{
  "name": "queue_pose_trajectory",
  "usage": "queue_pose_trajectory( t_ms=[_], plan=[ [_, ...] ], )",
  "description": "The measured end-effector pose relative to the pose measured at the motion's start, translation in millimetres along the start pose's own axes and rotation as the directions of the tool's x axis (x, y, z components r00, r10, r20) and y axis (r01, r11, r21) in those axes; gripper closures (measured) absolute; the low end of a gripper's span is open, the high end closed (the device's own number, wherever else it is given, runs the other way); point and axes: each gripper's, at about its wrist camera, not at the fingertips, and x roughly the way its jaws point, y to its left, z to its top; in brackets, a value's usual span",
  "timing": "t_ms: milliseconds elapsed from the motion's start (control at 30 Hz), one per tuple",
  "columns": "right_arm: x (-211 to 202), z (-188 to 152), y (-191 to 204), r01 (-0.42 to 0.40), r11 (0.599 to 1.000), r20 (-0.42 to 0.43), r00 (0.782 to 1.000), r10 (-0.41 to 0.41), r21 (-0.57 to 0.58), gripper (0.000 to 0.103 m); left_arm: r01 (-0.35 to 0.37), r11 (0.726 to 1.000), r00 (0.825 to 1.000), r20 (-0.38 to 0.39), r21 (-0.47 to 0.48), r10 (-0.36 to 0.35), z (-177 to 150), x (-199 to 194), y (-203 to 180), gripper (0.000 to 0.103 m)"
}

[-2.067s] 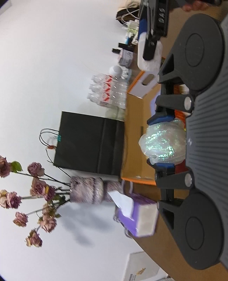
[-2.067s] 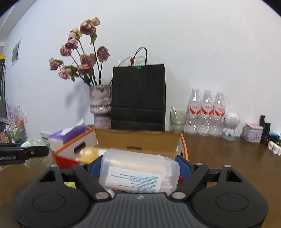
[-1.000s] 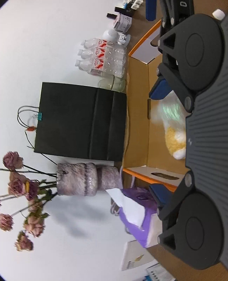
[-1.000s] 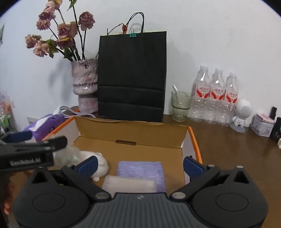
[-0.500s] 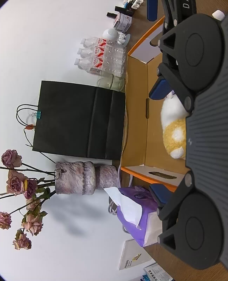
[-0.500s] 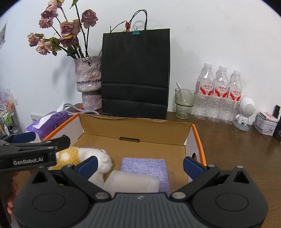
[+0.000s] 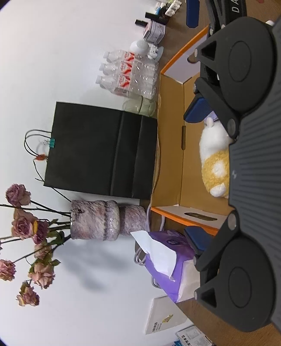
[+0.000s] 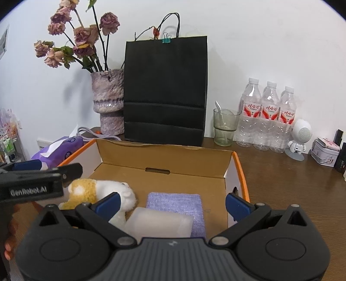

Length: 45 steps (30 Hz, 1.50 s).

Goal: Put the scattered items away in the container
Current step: 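Move both grippers back to the table and grasp the white bottle cap with the left gripper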

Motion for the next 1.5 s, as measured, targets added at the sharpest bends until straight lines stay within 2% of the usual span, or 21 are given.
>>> queue_pose_trajectory(
  t_ms=[267,567,867,1067,1333,1367,1400,1433,1467,1500],
  plan=[
    [-41,-11,-15,0.019,1.000,0.046,0.999,-0.018,-0.016,0.000,0.003,0.999,1.000,0.006,0.038,-0.003,-10,-36,15,0.000],
    [-76,-68,-26,0.052,0.998,0.026,0.998,-0.051,-0.043,0.000,-0.030,0.998,0.999,-0.028,0.051,0.031,-41,-68,53,0.000],
    [-74,-121,-49,0.138,0.990,-0.094,0.986,-0.137,0.001,0.000,-0.043,0.993,0.992,-0.112,0.106,0.055,-80,-72,74,0.000],
    [-64,-124,-46,0.171,0.985,-0.106,0.979,-0.173,-0.027,0.000,0.005,0.992,0.989,-0.145,0.123,0.013,-91,-64,61,0.000],
    [-51,-119,-51,0.167,0.986,-0.121,0.979,-0.166,-0.007,0.000,0.029,0.987,0.987,-0.163,0.161,-0.003,-94,-48,44,0.002],
    [-49,-119,-51,0.162,0.987,-0.119,0.980,-0.161,-0.003,0.002,0.038,0.986,0.986,-0.169,0.160,-0.010,-94,-45,43,0.008],
    [-47,-118,-51,0.157,0.988,-0.118,0.981,-0.155,0.001,0.005,0.050,0.988,0.985,-0.169,0.149,-0.025,-93,-44,42,0.019],
    [-45,-117,-51,0.154,0.988,-0.117,0.981,-0.152,0.006,0.014,0.059,0.989,0.985,-0.168,0.138,-0.035,-93,-43,42,0.026],
    [-44,-117,-51,0.150,0.989,-0.115,0.982,-0.148,0.008,0.030,0.071,0.989,0.984,-0.169,0.131,-0.048,-92,-43,41,0.045],
    [-44,-117,-50,0.134,0.991,-0.111,0.985,-0.132,0.014,0.040,0.083,0.988,0.984,-0.170,0.127,-0.061,-92,-44,41,0.063]
  ],
)
